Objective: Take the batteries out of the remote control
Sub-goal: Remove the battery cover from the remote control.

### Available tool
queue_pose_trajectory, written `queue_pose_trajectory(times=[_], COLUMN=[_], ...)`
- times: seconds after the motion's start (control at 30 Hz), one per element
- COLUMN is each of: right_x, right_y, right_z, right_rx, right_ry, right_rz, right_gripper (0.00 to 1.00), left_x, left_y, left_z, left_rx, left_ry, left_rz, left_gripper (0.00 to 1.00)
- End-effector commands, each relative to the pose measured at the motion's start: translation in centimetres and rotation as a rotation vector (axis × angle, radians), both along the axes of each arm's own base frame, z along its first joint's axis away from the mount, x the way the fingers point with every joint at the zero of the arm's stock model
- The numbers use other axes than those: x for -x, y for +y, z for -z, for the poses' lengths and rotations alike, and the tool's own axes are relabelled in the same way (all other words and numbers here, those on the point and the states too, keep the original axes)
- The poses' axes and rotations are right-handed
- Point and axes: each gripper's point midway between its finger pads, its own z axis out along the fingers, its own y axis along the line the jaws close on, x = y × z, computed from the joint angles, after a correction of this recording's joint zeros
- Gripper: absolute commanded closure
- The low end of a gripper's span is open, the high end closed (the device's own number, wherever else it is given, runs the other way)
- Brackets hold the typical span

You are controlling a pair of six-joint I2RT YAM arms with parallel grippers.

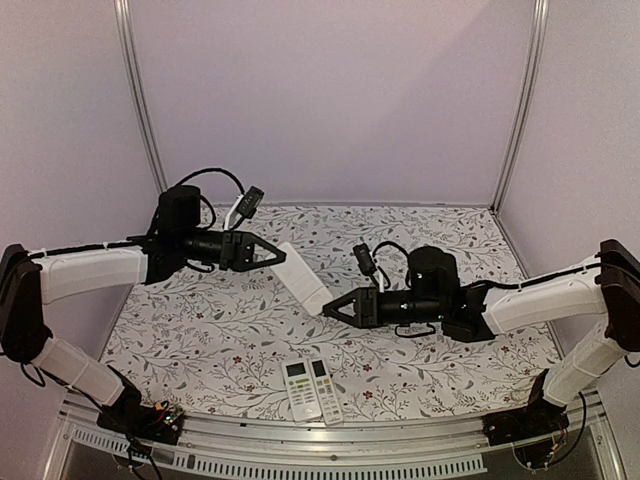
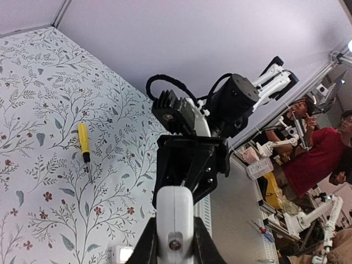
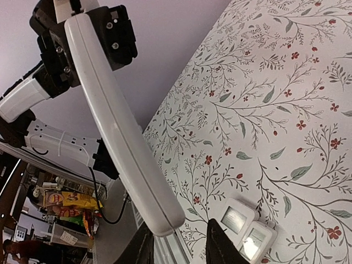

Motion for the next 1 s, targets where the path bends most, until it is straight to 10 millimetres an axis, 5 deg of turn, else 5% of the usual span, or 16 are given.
queue_pose_trajectory(times=[0.0, 0.97], right_x=[-1.1, -0.3], right_y=[-0.9, -1.7], right_z=[0.6, 0.3], right_rx=[0.027, 0.041], right_ry=[0.024, 0.035], right_rz=[0.082, 0.137], right_gripper=[0.71, 0.83], left_x=[1.4, -0.2], left_y=[0.0, 0.3], left_z=[-0.9, 0.1], left_rx=[0.029, 0.004], left_ry=[-0.021, -0.002], left_rz=[0.048, -0.043], left_gripper=[1.00, 1.00])
